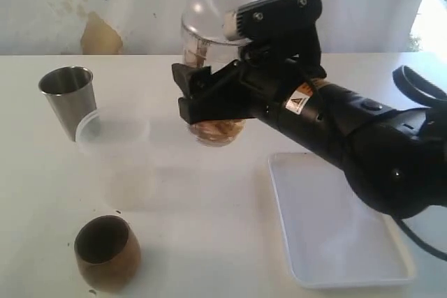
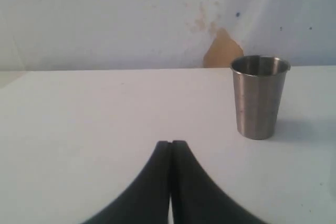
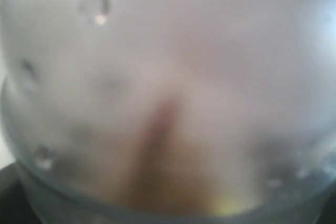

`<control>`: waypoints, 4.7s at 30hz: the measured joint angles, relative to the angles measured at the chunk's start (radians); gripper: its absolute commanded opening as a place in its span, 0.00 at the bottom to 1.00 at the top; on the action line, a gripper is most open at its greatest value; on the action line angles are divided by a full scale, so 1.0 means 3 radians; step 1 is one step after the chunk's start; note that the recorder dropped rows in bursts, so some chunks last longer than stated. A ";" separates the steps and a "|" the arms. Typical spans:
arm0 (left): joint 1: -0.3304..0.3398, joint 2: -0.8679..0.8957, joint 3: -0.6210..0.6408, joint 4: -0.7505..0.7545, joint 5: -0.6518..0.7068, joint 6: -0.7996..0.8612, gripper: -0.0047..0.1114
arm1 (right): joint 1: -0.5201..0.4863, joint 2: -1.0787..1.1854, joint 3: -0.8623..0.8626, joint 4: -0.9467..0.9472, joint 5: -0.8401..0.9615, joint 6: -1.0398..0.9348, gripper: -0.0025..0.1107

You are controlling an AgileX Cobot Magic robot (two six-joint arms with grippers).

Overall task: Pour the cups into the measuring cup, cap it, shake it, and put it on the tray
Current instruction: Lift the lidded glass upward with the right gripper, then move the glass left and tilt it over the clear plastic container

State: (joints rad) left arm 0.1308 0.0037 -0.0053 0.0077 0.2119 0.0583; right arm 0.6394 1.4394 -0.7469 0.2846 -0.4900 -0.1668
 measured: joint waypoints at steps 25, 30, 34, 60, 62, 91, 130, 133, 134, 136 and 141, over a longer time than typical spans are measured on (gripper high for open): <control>0.0000 0.0000 0.0000 0.0000 0.0000 0.0000 0.04 | 0.0038 0.0136 -0.0077 0.0163 0.0186 -0.0541 0.02; 0.0000 0.0000 0.0000 0.0000 -0.0006 0.0000 0.04 | -0.0098 0.0543 -0.0178 0.0229 0.0082 -0.0593 0.02; 0.0000 0.0000 0.0000 0.0000 -0.0006 0.0000 0.04 | -0.0098 0.0826 -0.0419 0.0115 0.0145 -0.0738 0.02; 0.0000 0.0000 0.0000 0.0000 -0.0006 0.0000 0.04 | -0.0299 0.1516 -0.1157 0.0145 0.0251 -0.3084 0.02; 0.0000 0.0000 0.0000 0.0000 -0.0006 0.0000 0.04 | -0.0299 0.1516 -0.1157 0.0145 0.0251 -0.3173 0.02; 0.0000 0.0000 0.0000 0.0000 -0.0006 0.0000 0.04 | -0.0134 0.1516 -0.1486 0.1243 0.0491 -0.4504 0.02; 0.0000 0.0000 0.0000 0.0000 -0.0006 0.0000 0.04 | -0.0037 0.1516 -0.1486 0.1369 0.0146 -0.6104 0.02; 0.0000 0.0000 0.0000 0.0000 -0.0006 0.0000 0.04 | -0.0037 0.1516 -0.1486 0.1369 0.0134 -0.6231 0.02; 0.0000 0.0000 0.0000 0.0000 -0.0006 0.0000 0.04 | -0.0037 0.1516 -0.1486 0.1369 0.0134 -0.6254 0.02; 0.0000 0.0000 0.0000 0.0000 -0.0006 0.0000 0.04 | -0.0037 0.1516 -0.1486 0.1369 0.0134 -0.6262 0.02; 0.0000 0.0000 0.0000 0.0000 -0.0006 0.0000 0.04 | -0.0037 0.1516 -0.1486 0.1369 0.0134 -0.6376 0.02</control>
State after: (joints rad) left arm 0.1308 0.0037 -0.0053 0.0077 0.2100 0.0583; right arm 0.6281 1.8941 -1.1927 0.6953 -0.4499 -2.0796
